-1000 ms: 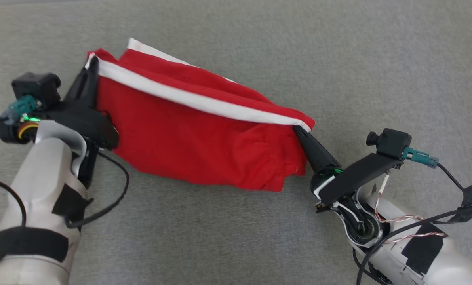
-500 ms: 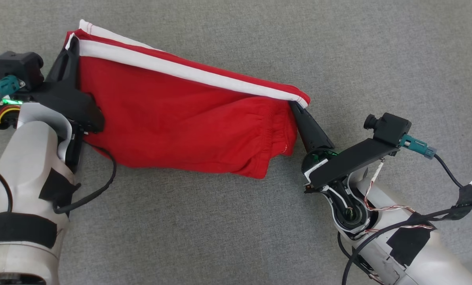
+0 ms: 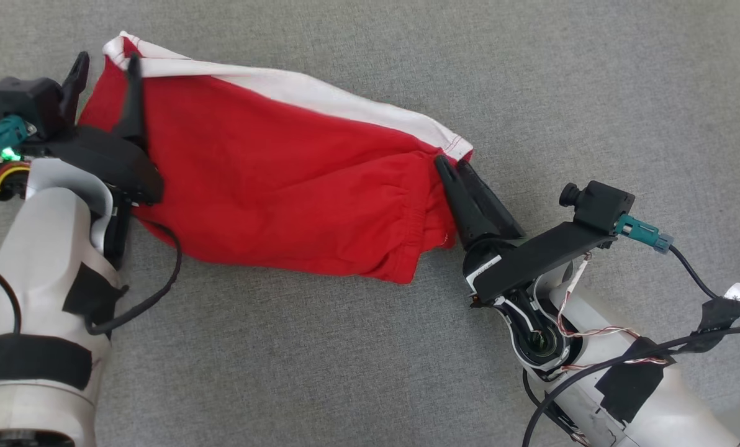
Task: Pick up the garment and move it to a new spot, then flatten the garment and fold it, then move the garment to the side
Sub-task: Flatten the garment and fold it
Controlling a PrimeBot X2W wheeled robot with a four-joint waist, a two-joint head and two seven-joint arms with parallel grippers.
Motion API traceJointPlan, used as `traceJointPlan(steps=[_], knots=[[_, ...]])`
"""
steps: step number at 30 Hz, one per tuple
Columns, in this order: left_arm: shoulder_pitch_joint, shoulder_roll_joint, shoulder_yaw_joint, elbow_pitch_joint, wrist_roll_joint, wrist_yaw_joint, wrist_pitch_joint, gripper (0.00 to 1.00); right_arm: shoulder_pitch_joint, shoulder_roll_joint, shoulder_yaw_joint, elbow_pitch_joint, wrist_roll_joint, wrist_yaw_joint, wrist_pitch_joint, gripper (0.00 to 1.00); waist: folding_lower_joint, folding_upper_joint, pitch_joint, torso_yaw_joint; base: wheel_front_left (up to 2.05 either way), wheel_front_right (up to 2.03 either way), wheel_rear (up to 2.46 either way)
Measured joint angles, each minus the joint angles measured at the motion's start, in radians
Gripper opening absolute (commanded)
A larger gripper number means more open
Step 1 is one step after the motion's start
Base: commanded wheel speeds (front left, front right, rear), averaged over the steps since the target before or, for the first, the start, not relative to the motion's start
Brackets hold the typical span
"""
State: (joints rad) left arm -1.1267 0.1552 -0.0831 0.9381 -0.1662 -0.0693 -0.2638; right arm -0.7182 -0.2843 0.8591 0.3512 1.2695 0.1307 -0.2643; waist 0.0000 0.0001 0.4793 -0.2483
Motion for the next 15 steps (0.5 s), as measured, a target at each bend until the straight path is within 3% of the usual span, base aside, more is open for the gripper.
traceJointPlan(steps=[8,14,15], knots=[[0.070,-0.009,0.034,-0.060,0.000,-0.001,0.000,1.00,0.033,-0.005,-0.089,0.051,-0.143,0.000,0.000,1.00,0.0001,0.0001,-0.034,0.004,0.00,0.00,0.00],[0.161,-0.018,0.070,-0.095,0.000,-0.008,0.000,1.00,0.110,0.011,-0.274,0.093,-0.375,0.000,0.001,1.00,0.0000,0.0000,-0.082,0.010,0.00,0.00,0.00],[0.187,-0.019,0.079,-0.096,0.000,-0.008,0.000,1.00,0.141,0.029,-0.359,0.094,-0.460,0.000,0.001,1.00,0.0000,0.0000,-0.098,0.012,0.00,0.00,0.00]])
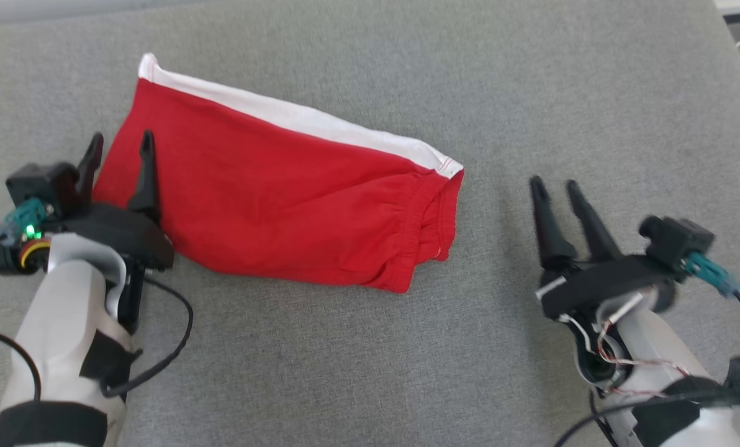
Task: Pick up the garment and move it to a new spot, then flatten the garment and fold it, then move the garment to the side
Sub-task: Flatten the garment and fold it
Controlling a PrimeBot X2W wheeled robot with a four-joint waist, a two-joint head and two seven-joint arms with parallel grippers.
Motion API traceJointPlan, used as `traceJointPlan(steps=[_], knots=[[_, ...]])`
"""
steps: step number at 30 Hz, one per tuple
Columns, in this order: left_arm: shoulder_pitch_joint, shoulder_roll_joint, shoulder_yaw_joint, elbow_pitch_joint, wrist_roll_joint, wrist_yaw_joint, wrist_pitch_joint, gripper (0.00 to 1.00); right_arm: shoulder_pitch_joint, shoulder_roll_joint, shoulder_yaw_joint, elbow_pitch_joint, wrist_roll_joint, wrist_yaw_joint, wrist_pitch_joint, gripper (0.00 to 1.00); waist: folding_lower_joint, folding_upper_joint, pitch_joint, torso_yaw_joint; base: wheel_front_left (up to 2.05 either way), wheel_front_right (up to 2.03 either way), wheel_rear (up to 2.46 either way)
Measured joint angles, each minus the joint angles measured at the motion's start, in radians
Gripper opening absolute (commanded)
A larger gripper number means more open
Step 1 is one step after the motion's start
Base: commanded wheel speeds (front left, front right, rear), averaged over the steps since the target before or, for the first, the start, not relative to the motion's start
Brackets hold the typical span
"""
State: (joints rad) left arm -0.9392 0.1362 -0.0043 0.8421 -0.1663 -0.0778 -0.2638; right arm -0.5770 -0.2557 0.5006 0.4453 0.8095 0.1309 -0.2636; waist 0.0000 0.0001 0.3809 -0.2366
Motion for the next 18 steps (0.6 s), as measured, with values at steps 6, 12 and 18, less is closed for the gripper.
traceJointPlan(steps=[6,12,18], knots=[[0.051,0.000,0.026,0.001,0.012,0.001,0.000,1.00,0.098,0.065,-0.238,-0.028,-0.289,0.000,0.000,1.00,0.0000,-0.0002,-0.040,0.003,0.00,0.00,0.00],[0.083,0.004,0.064,0.036,0.009,0.003,0.000,1.00,0.172,0.127,-0.349,-0.057,-0.417,0.000,0.000,1.00,0.0000,-0.0002,-0.056,-0.009,0.00,0.00,0.00],[0.084,0.016,0.077,0.079,0.018,0.007,0.000,1.00,0.200,0.143,-0.376,-0.064,-0.437,0.000,0.000,1.00,0.0000,-0.0001,-0.055,-0.025,0.00,0.00,0.00]])
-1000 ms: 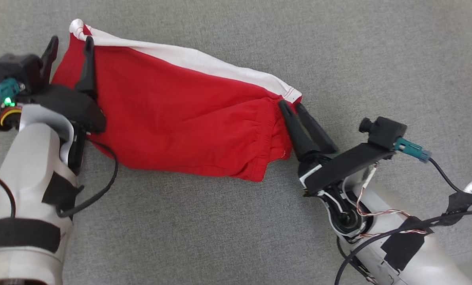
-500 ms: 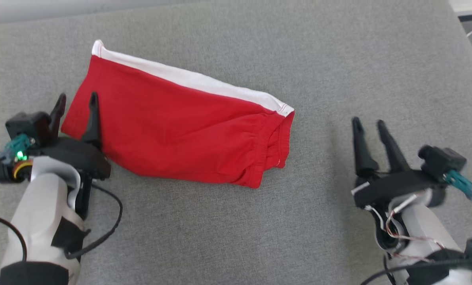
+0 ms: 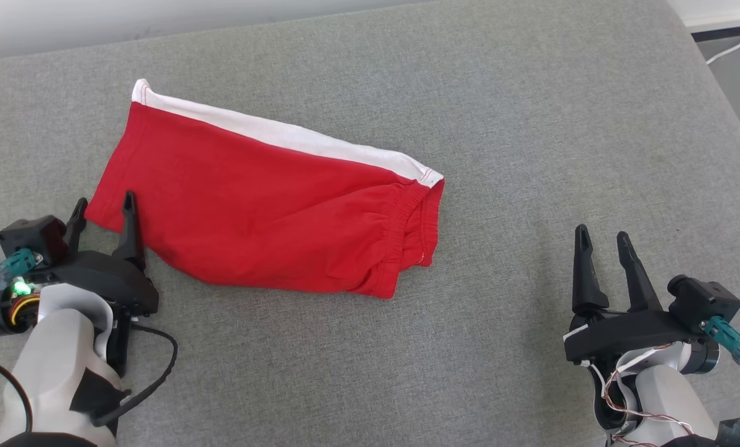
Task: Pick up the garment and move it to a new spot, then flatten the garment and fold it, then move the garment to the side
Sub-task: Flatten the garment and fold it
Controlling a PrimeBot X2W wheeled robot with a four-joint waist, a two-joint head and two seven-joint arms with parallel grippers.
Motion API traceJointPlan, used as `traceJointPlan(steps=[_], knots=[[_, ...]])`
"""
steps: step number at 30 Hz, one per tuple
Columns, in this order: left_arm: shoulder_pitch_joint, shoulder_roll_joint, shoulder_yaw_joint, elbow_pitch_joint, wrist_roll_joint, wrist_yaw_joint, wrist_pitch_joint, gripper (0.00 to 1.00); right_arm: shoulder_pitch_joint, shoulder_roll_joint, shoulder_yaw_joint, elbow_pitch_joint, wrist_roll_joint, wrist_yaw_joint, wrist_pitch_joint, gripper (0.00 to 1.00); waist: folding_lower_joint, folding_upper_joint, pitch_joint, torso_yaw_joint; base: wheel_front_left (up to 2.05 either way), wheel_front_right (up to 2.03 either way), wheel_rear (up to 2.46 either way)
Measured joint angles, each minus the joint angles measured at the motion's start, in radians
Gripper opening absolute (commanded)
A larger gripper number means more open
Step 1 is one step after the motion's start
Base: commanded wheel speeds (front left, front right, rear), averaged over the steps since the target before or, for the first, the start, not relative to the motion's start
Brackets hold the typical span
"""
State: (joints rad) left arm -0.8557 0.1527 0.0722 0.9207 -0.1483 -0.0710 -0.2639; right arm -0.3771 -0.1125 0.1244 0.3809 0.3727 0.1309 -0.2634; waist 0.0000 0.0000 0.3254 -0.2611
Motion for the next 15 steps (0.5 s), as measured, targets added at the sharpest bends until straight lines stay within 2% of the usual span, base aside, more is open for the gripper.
traceJointPlan(steps=[8,10,11,12,15], knots=[[-0.007,-0.008,-0.005,0.079,0.001,-0.012,-0.003,1.00,0.000,0.013,-0.003,-0.001,-0.004,0.000,0.000,1.00,-0.0001,0.0000,-0.005,-0.005,0.00,0.00,0.00],[-0.010,-0.009,-0.019,0.093,0.006,-0.021,-0.003,0.84,0.000,0.015,-0.002,0.000,-0.004,0.000,0.000,1.00,-0.0001,-0.0001,-0.008,-0.006,0.00,0.00,0.00],[-0.010,-0.010,-0.021,0.099,0.007,-0.025,-0.003,0.66,0.000,0.015,-0.001,0.002,-0.004,0.000,0.000,1.00,-0.0001,-0.0001,-0.010,-0.006,0.00,0.00,0.00],[-0.011,-0.011,-0.026,0.109,0.008,-0.028,-0.005,0.58,-0.001,0.016,0.002,0.003,-0.004,0.000,0.000,1.00,-0.0001,-0.0001,-0.011,-0.006,0.00,0.00,0.00],[-0.015,-0.018,-0.031,0.134,0.001,-0.036,-0.006,0.43,-0.002,0.017,0.006,0.008,-0.004,0.000,0.000,1.00,-0.0001,-0.0001,-0.014,-0.007,0.00,0.00,0.00]])
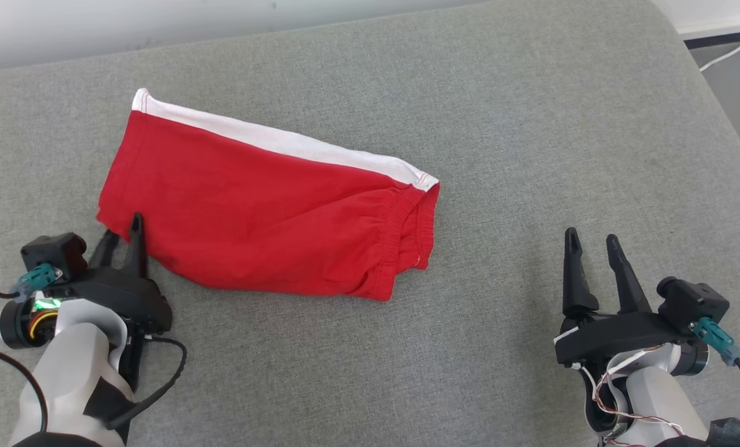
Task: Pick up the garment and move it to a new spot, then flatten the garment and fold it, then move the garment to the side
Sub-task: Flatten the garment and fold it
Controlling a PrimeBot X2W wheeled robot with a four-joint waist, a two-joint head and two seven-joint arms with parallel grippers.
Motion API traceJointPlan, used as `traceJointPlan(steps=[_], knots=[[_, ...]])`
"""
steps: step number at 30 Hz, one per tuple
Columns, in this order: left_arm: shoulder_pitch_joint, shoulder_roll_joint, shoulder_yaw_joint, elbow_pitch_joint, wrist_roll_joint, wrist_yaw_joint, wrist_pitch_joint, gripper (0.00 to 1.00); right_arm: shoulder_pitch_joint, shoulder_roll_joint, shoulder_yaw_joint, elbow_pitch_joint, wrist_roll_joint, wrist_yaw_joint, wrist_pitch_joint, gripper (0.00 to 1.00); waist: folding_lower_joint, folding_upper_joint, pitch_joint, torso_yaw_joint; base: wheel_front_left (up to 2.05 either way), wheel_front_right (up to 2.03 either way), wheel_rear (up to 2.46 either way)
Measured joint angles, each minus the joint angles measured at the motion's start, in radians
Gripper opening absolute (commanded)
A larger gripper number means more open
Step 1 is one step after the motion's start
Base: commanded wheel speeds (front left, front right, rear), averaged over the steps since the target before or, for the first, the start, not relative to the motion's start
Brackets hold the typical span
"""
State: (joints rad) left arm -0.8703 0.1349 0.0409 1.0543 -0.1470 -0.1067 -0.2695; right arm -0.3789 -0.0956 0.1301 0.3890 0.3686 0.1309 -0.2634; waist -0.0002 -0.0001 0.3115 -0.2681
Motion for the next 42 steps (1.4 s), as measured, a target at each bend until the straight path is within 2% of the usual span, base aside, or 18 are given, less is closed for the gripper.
traceJointPlan(steps=[1,2,10,15,21,27,31,32,33,34,35,42], knots=[[-0.002,-0.001,-0.003,0.007,-0.001,-0.006,0.000,0.33,0.000,0.000,0.002,0.002,0.000,0.000,0.000,1.00,0.0000,0.0000,-0.001,-0.001,0.00,0.00,0.00],[-0.007,-0.001,-0.005,0.010,-0.004,-0.007,0.000,0.00,-0.001,0.000,0.006,0.006,0.000,0.000,0.000,1.00,0.0000,0.0000,-0.002,-0.002,0.00,0.00,0.00],[0.068,-0.016,0.019,-0.092,-0.016,-0.013,0.003,0.00,0.005,0.000,0.001,0.014,0.002,0.000,0.000,1.00,0.0003,0.0001,-0.027,-0.001,0.00,0.00,0.00],[0.183,-0.060,0.053,-0.194,-0.037,0.004,0.005,0.00,0.032,-0.001,-0.004,0.030,0.007,0.000,0.000,1.00,0.0002,0.0001,-0.075,0.022,0.00,0.00,0.00],[0.285,-0.081,0.088,-0.275,-0.049,0.038,0.005,0.00,0.059,0.000,0.015,0.050,0.011,0.000,0.000,1.00,0.0002,0.0001,-0.129,0.056,0.00,0.00,0.00],[0.356,-0.084,0.075,-0.297,-0.085,0.041,0.005,0.00,0.079,0.003,0.024,0.062,0.011,0.000,0.000,1.00,0.0001,0.0000,-0.180,0.088,0.00,0.00,0.00],[0.383,-0.085,0.050,-0.297,-0.121,0.058,0.005,0.00,0.082,0.003,0.035,0.074,0.017,0.000,0.000,1.00,0.0001,0.0001,-0.198,0.106,0.00,0.00,0.00],[0.386,-0.085,0.045,-0.302,-0.123,0.063,0.005,0.04,0.082,0.003,0.036,0.075,0.018,0.000,0.000,1.00,0.0001,0.0001,-0.201,0.110,0.00,0.00,0.00],[0.392,-0.085,0.042,-0.312,-0.123,0.068,0.005,0.31,0.082,0.002,0.037,0.077,0.020,0.000,0.000,1.00,0.0000,0.0001,-0.203,0.113,0.00,0.00,0.00],[0.399,-0.085,0.039,-0.321,-0.123,0.074,0.005,0.49,0.082,0.001,0.039,0.077,0.021,0.000,0.000,1.00,0.0001,0.0001,-0.204,0.117,0.00,0.00,0.00],[0.405,-0.085,0.034,-0.327,-0.122,0.078,0.005,1.00,0.082,-0.001,0.040,0.078,0.024,0.000,0.000,1.00,0.0001,0.0002,-0.205,0.121,0.00,0.00,0.00],[0.455,-0.085,-0.004,-0.438,-0.036,0.124,0.005,1.00,0.071,0.005,0.074,0.079,0.036,0.000,0.000,1.00,0.0001,0.0002,-0.214,0.157,0.00,0.00,0.00]])
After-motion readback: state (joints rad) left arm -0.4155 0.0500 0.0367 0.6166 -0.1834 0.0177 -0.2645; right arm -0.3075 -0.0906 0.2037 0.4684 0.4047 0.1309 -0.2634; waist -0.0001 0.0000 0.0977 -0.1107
